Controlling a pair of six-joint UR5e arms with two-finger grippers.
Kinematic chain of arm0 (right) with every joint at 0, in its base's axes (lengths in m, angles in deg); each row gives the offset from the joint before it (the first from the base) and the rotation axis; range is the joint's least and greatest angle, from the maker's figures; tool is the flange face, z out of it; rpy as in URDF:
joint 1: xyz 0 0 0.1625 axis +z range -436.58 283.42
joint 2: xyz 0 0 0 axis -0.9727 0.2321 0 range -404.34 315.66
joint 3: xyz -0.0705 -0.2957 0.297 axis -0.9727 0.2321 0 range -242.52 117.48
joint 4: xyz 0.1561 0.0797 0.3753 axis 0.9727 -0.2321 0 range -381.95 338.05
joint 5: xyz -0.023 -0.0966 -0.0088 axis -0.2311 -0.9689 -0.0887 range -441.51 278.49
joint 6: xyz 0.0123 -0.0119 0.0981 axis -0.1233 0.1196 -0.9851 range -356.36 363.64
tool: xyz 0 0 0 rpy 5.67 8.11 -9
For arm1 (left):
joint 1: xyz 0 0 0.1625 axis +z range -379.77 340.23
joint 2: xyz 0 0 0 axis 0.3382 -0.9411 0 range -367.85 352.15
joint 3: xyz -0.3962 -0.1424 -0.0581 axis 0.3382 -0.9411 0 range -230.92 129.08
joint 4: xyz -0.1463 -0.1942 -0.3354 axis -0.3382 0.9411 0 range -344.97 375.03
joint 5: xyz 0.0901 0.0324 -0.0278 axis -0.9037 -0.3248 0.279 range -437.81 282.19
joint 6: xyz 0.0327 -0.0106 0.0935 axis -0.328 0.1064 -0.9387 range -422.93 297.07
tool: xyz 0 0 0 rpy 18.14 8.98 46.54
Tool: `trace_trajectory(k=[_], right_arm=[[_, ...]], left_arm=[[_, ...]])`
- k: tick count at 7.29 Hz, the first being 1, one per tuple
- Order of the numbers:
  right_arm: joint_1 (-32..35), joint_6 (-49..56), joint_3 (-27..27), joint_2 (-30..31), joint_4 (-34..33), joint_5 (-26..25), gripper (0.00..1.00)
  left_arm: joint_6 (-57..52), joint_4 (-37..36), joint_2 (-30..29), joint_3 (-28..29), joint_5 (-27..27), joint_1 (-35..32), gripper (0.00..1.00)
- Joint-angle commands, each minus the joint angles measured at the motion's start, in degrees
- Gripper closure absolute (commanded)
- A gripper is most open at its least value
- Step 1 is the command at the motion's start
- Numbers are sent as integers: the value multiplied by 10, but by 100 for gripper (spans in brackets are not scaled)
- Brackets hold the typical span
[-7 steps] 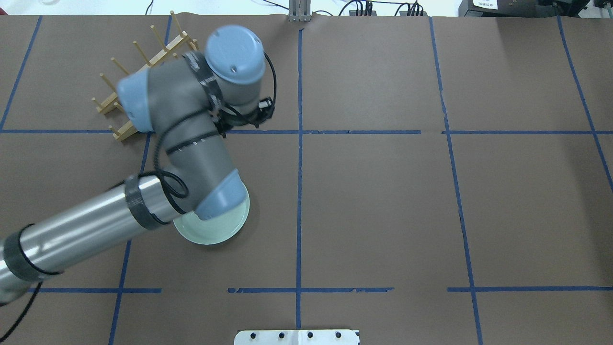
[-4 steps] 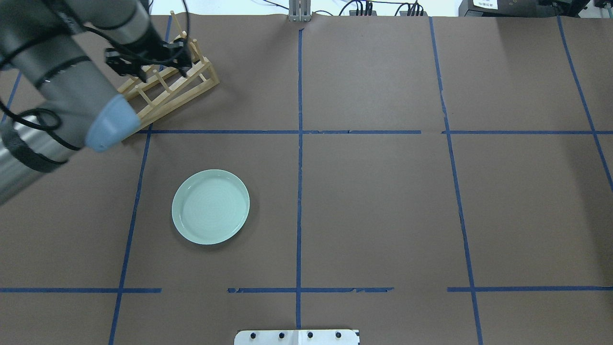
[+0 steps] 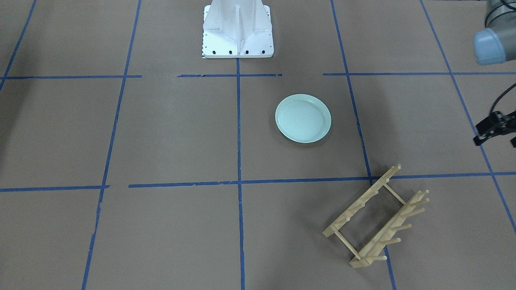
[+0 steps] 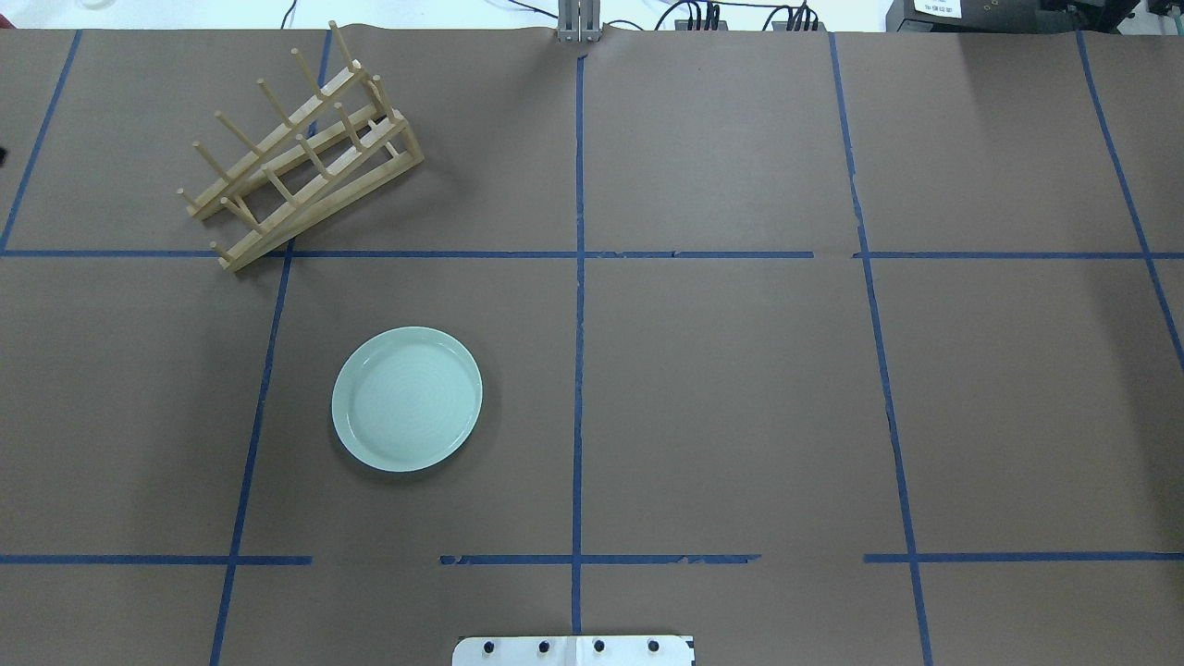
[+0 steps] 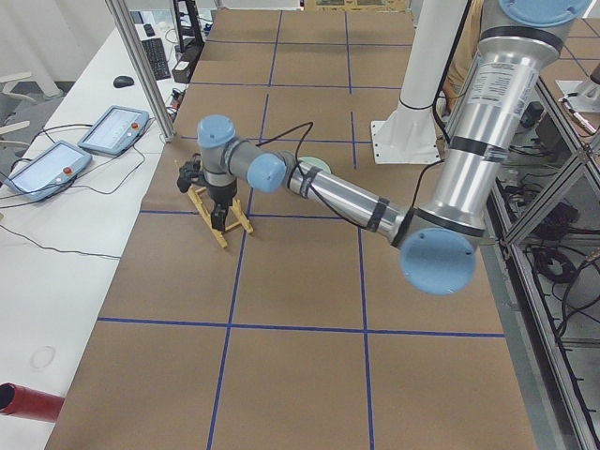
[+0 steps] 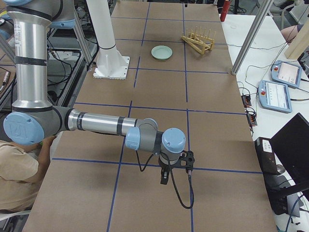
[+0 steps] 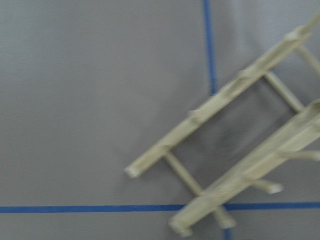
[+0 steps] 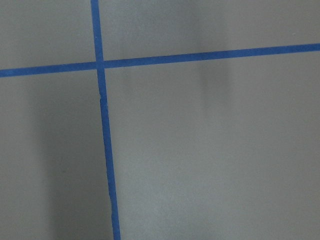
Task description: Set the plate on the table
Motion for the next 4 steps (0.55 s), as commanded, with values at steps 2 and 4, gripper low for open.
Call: trace_trajectory(k=[2,4], right_arm=[[0,0,0,0,0,0,0],[0,0,0,0,0,0,0]], left_arm=[[-132,-5,136,1,44,-117,0],[-132,-5,141,15,44,-117,0]])
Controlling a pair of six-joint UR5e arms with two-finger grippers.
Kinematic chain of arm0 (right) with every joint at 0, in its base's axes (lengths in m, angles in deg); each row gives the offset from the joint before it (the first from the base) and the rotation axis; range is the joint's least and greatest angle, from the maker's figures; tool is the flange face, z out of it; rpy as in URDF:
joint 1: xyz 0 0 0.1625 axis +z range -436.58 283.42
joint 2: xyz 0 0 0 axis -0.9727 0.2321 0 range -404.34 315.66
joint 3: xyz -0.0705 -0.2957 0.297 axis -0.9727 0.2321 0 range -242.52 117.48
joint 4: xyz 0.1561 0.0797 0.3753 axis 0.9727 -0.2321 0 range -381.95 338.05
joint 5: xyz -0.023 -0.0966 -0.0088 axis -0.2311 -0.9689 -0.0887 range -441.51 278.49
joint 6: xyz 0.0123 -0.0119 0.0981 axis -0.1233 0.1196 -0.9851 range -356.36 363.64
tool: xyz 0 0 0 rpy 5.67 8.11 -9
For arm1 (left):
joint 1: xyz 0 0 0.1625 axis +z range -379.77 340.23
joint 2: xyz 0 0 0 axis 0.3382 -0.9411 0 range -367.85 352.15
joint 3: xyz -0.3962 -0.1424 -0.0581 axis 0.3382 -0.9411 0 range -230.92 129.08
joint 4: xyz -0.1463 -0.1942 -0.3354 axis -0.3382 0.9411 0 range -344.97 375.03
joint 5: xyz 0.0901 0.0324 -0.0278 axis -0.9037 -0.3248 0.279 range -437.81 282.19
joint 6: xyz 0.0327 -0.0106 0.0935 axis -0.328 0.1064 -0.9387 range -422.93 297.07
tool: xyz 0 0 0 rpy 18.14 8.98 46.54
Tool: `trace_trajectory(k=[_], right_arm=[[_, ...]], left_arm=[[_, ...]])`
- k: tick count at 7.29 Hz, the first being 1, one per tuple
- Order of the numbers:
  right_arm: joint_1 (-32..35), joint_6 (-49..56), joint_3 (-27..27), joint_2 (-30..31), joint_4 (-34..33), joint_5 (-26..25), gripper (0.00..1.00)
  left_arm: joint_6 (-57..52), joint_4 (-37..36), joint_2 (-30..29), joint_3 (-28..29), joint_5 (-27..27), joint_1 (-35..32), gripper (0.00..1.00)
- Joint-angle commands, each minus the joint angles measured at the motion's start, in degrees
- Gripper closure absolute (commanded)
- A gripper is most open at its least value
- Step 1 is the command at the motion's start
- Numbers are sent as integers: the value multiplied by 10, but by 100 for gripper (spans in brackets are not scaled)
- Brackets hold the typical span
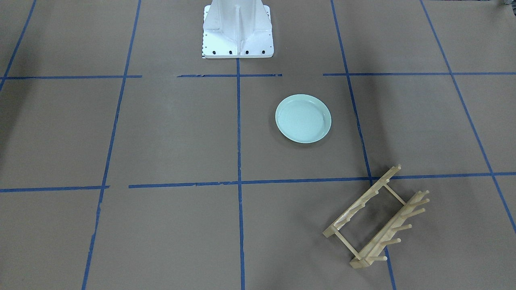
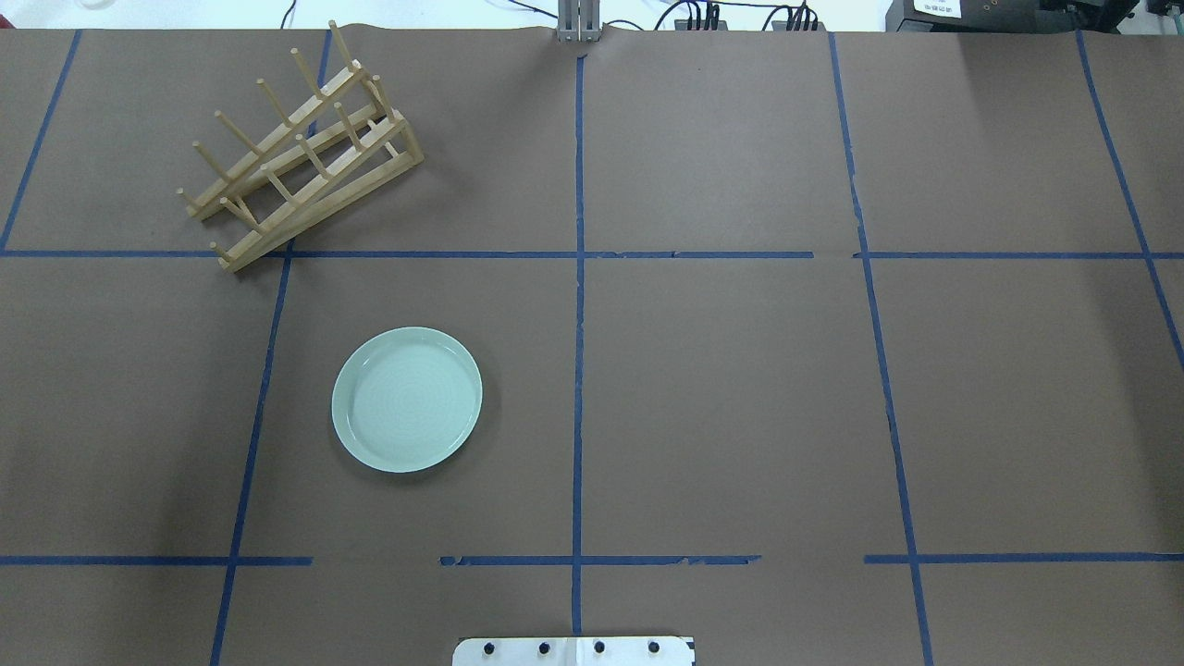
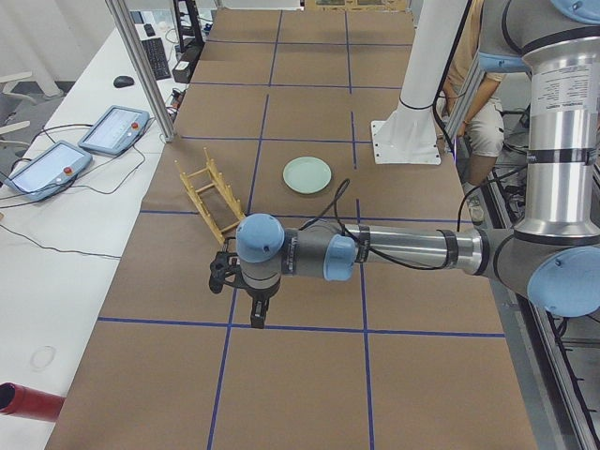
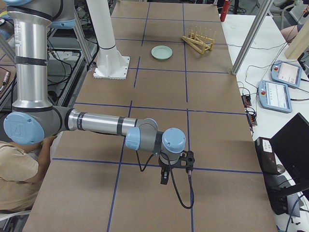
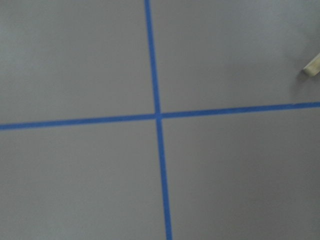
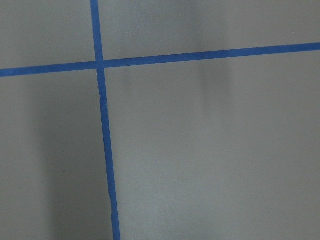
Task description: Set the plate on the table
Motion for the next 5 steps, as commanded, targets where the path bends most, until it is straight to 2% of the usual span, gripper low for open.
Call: trace_trajectory(k=[1,3,4,5], right_arm=[[0,0,0,-1,0,0,0],[0,0,0,0,0,0,0],[0,0,0,0,0,0,0],[0,0,0,0,0,0,0]], left_arm=[[1,-3,11,5,0,-4,0],[-2,-39,8,-19,-12,-4,0],[-3,-84,-7,-17,-12,1,0],[-4,-92,-16,-20,-13,-2,0]])
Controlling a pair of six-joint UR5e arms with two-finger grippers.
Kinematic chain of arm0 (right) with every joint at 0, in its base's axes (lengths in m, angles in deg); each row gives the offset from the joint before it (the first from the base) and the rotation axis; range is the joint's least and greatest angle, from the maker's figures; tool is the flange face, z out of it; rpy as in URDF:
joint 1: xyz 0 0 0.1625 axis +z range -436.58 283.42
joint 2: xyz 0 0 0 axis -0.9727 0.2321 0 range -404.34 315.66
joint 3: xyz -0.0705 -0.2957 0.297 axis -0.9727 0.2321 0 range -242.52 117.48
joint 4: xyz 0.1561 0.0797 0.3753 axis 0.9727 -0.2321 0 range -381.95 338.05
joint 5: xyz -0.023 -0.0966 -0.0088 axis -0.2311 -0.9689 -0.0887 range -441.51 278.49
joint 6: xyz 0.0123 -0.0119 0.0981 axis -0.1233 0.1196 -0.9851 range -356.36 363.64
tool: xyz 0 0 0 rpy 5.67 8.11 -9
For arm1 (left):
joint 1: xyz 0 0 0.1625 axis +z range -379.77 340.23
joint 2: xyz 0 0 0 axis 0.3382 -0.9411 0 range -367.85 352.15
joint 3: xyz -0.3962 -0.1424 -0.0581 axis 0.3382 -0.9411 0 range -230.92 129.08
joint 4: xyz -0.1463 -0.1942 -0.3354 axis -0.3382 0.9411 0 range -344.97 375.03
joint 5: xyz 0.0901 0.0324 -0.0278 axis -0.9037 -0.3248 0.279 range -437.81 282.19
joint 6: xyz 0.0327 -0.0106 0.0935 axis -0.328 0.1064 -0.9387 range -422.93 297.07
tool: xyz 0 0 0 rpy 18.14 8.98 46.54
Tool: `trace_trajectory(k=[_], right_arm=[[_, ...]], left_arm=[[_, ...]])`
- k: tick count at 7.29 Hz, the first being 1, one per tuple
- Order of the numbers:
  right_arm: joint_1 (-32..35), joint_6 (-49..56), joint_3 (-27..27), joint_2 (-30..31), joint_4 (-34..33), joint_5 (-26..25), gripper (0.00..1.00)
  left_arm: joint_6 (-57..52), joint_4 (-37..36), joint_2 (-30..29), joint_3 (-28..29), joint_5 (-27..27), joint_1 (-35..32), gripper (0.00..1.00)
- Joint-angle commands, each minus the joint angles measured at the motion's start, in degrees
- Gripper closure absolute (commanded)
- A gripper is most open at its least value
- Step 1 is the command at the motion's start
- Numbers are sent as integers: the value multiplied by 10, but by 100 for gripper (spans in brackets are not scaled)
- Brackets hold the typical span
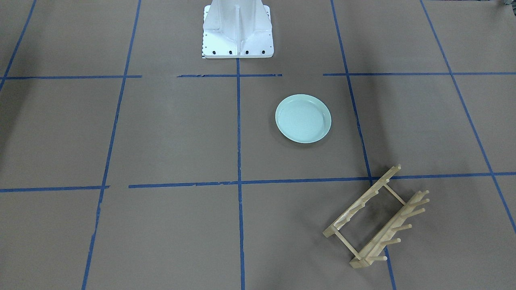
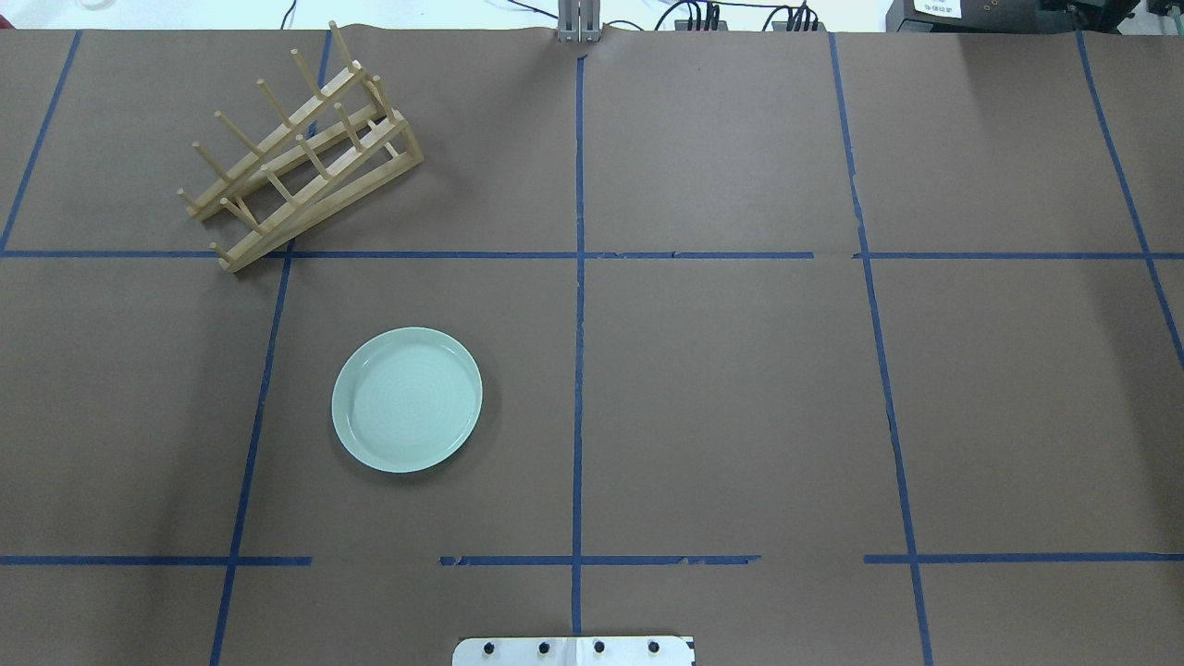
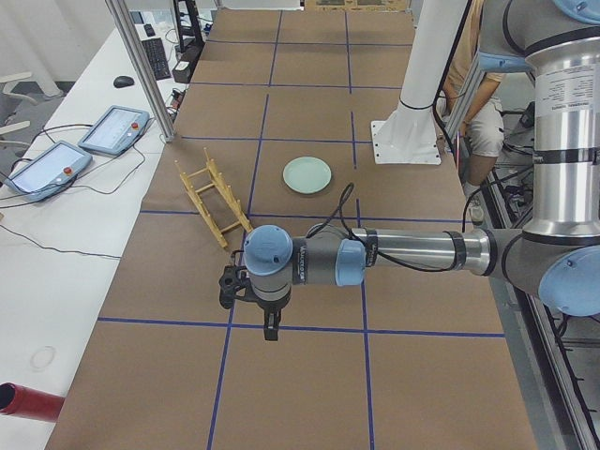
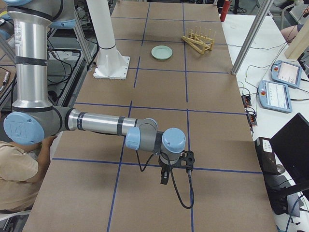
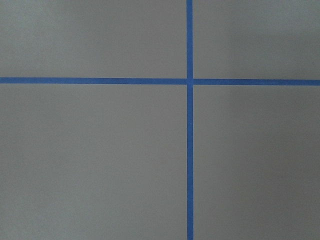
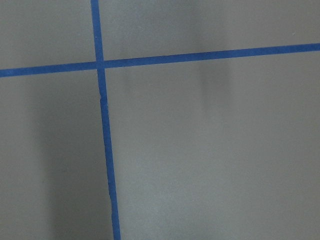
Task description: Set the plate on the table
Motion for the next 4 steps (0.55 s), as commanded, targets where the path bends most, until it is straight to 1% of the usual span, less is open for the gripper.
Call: trace_trajectory(k=[1,4], right_arm=[[0,0,0,0,0,0,0],[0,0,0,0,0,0,0]], left_arm=[[4,-22,-12,0,1,0,0],[1,-21,-9,8,1,3,0]])
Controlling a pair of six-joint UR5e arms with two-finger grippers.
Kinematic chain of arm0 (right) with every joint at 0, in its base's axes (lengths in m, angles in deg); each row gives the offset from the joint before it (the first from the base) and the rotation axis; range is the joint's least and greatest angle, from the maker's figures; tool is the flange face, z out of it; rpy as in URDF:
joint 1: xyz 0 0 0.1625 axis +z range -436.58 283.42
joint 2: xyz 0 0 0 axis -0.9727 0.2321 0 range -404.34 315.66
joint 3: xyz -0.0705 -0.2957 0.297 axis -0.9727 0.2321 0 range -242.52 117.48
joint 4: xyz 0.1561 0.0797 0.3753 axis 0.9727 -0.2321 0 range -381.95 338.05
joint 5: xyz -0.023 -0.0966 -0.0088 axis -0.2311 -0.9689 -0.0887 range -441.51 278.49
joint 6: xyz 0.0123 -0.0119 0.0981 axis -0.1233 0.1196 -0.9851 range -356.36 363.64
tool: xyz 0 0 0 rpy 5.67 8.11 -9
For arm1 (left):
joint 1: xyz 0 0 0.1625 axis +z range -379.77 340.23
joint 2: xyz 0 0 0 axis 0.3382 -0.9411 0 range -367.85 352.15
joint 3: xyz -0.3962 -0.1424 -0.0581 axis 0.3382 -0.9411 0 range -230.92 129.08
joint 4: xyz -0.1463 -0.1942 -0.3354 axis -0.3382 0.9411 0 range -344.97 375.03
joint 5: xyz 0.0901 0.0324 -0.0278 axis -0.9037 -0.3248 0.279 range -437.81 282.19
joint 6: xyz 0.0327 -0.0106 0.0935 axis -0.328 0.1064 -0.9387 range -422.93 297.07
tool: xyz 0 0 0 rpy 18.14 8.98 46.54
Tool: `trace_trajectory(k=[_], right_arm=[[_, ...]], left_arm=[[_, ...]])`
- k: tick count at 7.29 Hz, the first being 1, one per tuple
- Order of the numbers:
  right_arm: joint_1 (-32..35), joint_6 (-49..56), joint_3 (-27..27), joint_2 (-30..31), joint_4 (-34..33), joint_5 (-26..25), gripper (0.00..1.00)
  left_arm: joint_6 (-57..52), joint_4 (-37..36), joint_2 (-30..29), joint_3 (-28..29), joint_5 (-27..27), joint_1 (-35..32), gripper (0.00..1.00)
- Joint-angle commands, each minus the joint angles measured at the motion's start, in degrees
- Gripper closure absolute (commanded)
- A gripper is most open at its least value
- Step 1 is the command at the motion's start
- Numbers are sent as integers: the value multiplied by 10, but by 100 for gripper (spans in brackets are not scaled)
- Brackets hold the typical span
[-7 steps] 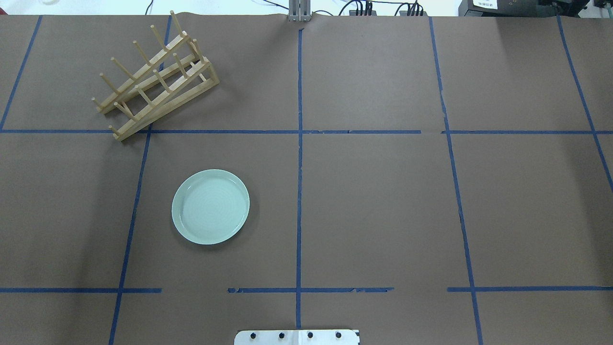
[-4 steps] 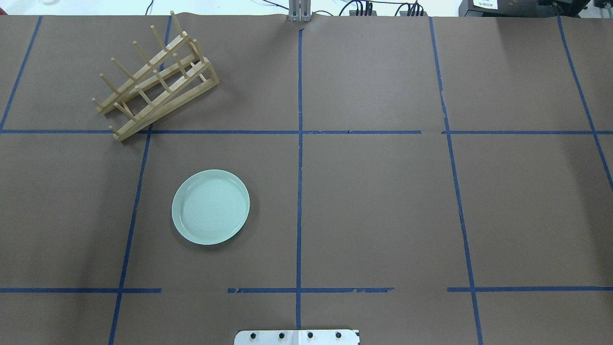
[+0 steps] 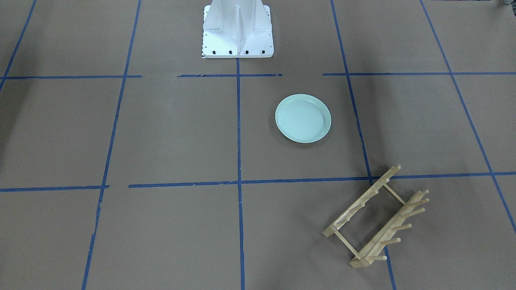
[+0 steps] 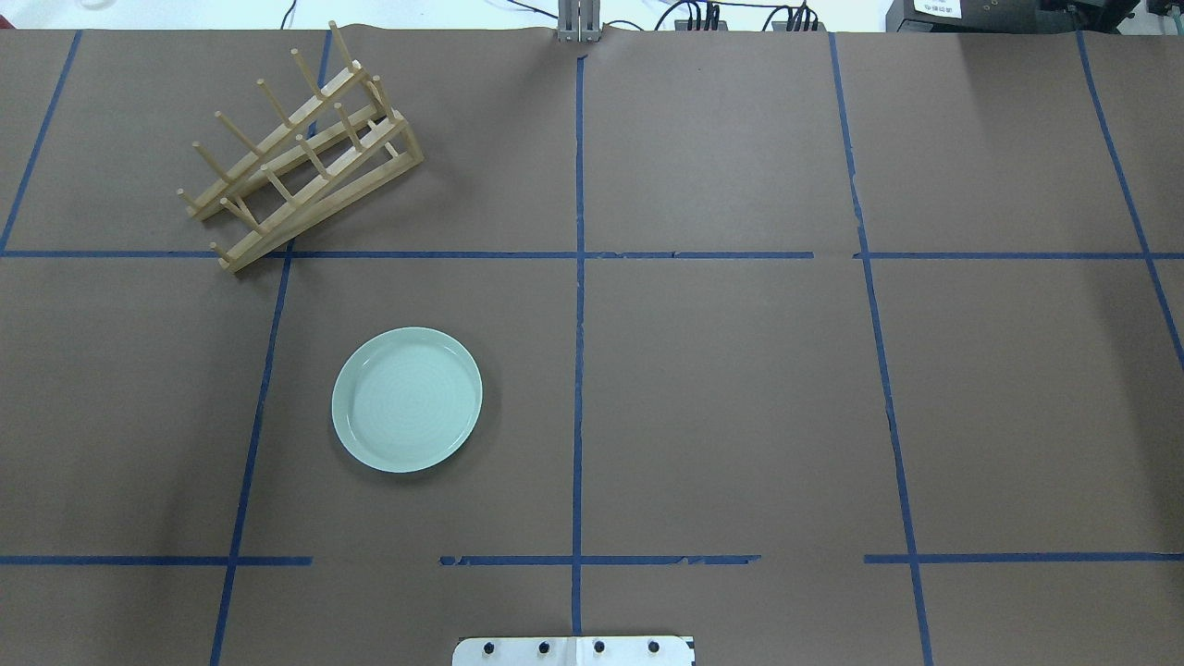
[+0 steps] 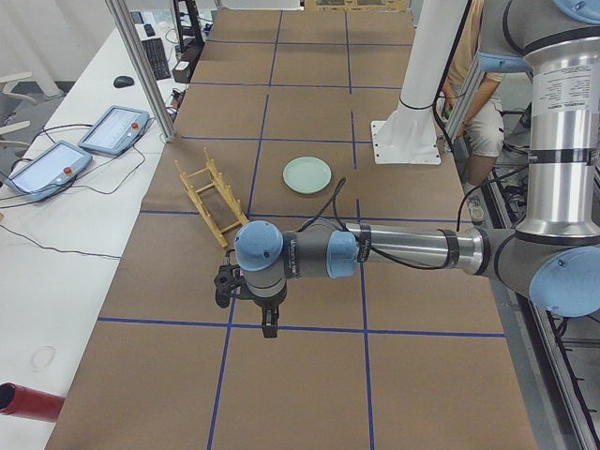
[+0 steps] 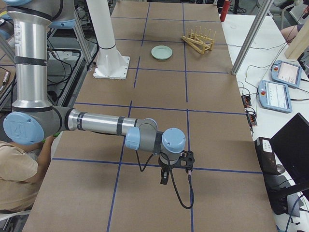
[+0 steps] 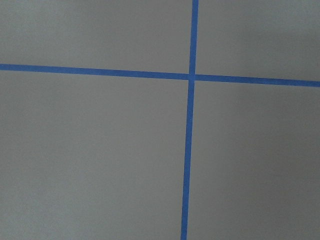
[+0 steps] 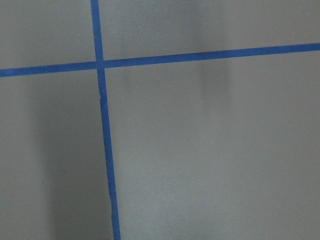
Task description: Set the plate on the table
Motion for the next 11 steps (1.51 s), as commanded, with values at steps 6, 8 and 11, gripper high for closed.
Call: trace_trajectory(k=[6,8,11], right_arm=[[0,0,0,0,0,0,0],[0,0,0,0,0,0,0],[0,0,0,0,0,0,0]], left_arm=[[2,2,-1,-5,3,-2,0],[2,1,-1,-9,2,-2,0],[1,0,-5,-2,0,-1,0]])
